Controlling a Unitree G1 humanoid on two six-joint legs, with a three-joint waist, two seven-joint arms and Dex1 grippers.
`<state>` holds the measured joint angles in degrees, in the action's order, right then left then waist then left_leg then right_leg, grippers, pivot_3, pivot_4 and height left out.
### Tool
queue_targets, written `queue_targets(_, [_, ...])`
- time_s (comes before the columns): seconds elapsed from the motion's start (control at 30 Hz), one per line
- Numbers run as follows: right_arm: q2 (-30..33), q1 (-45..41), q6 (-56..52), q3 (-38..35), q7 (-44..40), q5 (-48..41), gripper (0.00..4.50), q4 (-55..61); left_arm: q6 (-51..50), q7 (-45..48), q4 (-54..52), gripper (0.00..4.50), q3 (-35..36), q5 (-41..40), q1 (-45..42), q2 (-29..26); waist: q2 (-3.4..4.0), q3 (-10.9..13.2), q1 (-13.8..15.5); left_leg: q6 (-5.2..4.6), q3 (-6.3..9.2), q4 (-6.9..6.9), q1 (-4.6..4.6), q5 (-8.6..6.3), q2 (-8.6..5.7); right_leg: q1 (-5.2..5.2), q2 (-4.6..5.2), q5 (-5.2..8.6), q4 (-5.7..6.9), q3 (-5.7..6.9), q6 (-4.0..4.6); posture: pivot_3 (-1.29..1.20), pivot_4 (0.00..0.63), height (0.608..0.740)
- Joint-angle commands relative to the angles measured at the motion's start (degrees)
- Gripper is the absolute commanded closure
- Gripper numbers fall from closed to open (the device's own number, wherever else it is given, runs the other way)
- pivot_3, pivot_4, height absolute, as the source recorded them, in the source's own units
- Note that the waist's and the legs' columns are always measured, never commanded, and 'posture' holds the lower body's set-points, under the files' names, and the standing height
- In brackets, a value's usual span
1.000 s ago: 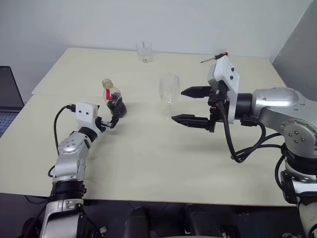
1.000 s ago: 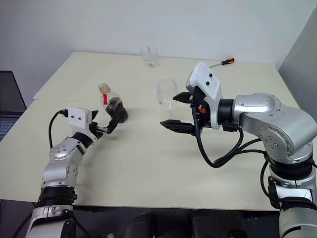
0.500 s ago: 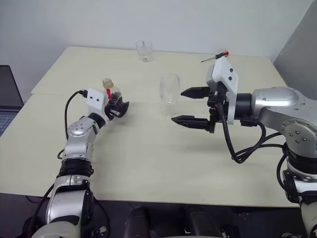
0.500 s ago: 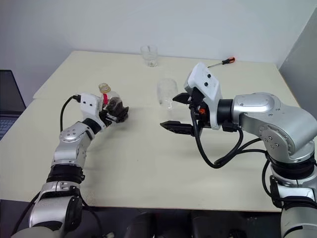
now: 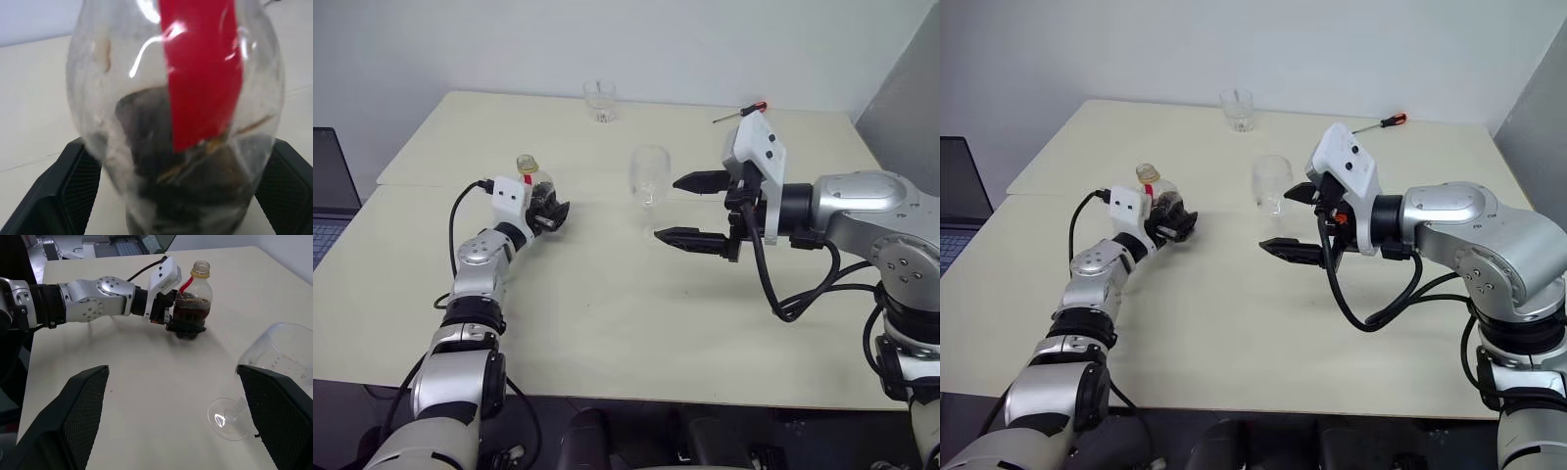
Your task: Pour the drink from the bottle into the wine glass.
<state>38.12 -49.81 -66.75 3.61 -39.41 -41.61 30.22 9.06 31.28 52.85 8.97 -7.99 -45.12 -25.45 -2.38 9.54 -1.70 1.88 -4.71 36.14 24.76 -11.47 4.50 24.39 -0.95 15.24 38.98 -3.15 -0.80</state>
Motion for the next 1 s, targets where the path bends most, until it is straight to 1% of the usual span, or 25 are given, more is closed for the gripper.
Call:
queue_targets(0.03, [1.0,-1.0,0.9,-0.4,0.5,0.4,0.00,1.5,2.6,0.7,0.3,1.23,0.7,-0.6,-2.0,0.2,0.00,0.0,-0.1,0.00,0.00,0.00,0.00,0.00,0.00,0.00,0.00,0.00,0.00,0.00,0.00,0.00,0.150,0.740])
queue_targets(0.07, [0.8,-1.0,1.0,-0.5,0.9,0.7,0.00,1.3,2.9,0.6,0.7,1.69,0.7,-0.4,-2.3,0.3,0.00,0.0,-0.1,0.00,0.00,0.00,0.00,0.00,0.00,0.00,-0.01,0.00,0.00,0.00,0.00,0.00,0.150,0.740])
queue_targets(0.13, [-0.2,-0.4,2.2,-1.4,2.6,1.6,0.00,0.7,3.3,0.3,1.1,2.21,1.0,-0.4,-2.8,0.5,0.00,0.0,-0.1,0.00,0.02,-0.01,0.00,0.00,0.01,0.00,-0.01,0.00,0.01,0.02,0.00,0.00,0.150,0.740])
queue_targets(0.2, [-4.5,0.4,5.4,-5.7,7.7,2.8,0.00,-1.9,4.0,-1.0,0.8,2.87,1.6,-0.8,-3.6,1.1,-0.01,0.0,-0.1,0.00,0.05,-0.01,0.00,0.00,0.01,0.00,-0.01,0.00,0.02,0.08,0.00,0.00,0.150,0.740])
queue_targets(0.23, [-5.8,0.6,6.4,-6.9,9.2,3.3,0.00,-2.8,4.1,-1.3,0.8,3.14,1.8,-0.9,-3.9,1.2,-0.01,0.0,-0.1,0.00,0.06,0.01,0.01,0.00,0.03,0.00,-0.01,0.00,0.02,0.09,0.00,0.00,0.150,0.740])
queue_targets(0.3, [-5.5,2.0,7.3,-7.5,9.5,4.1,0.00,-2.7,3.9,-1.3,0.0,3.44,1.7,-1.0,-4.8,1.5,-0.01,0.0,0.0,0.01,0.08,0.04,0.04,0.01,0.01,0.00,0.00,-0.01,0.04,0.14,0.00,0.00,0.150,0.740])
queue_targets(0.43, [-3.7,5.3,7.4,-7.3,9.6,4.3,0.00,-0.7,3.1,-1.4,-1.9,3.51,0.2,0.5,-7.3,1.2,-0.01,0.0,0.2,0.01,0.11,0.06,0.12,0.01,-0.02,-0.01,0.05,-0.01,-0.01,0.23,-0.01,0.00,0.150,0.740])
queue_targets(0.53, [-2.4,7.5,6.4,-8.8,10.1,3.4,0.00,1.6,4.4,-0.9,-3.4,3.51,-4.0,5.5,-12.4,-0.4,-0.06,0.1,0.3,0.01,0.16,0.04,0.15,0.01,-0.03,0.00,0.03,0.00,-0.01,0.28,0.00,0.00,0.150,0.740])
queue_targets(0.6, [-1.9,8.3,6.0,-9.5,10.5,3.0,0.00,2.5,4.8,-0.9,-3.1,3.51,-5.0,6.6,-14.9,-0.6,-0.07,0.1,0.3,0.01,0.27,0.04,0.20,0.01,-0.03,0.00,0.02,0.00,-0.01,0.42,-0.01,0.00,0.150,0.740])
queue_targets(0.7, [-0.9,11.3,5.3,-11.7,11.6,2.6,0.00,5.2,10.0,-1.9,0.6,3.52,-10.1,13.3,-22.3,-1.9,-0.08,0.1,0.3,0.01,0.29,0.04,0.21,0.01,-0.04,-0.01,0.02,0.00,-0.02,0.42,0.00,0.00,0.150,0.740])
queue_targets(0.83, [0.0,16.4,6.9,-14.1,11.9,1.9,0.00,10.4,16.1,-2.9,6.7,3.55,-14.9,19.3,-29.8,-2.1,-0.09,0.1,0.2,0.01,0.32,0.02,0.19,0.01,-0.09,-0.05,0.02,0.01,-0.06,0.42,-0.02,0.00,0.150,0.740])
queue_targets(1.0, [0.7,21.5,8.9,-15.1,13.1,2.3,0.00,14.8,23.1,-6.8,13.7,3.55,-20.2,26.2,-34.1,-2.4,-0.07,0.1,-0.3,0.01,0.32,0.00,0.15,0.01,-0.10,-0.05,0.02,0.03,-0.02,0.37,-0.04,0.00,0.150,0.740])
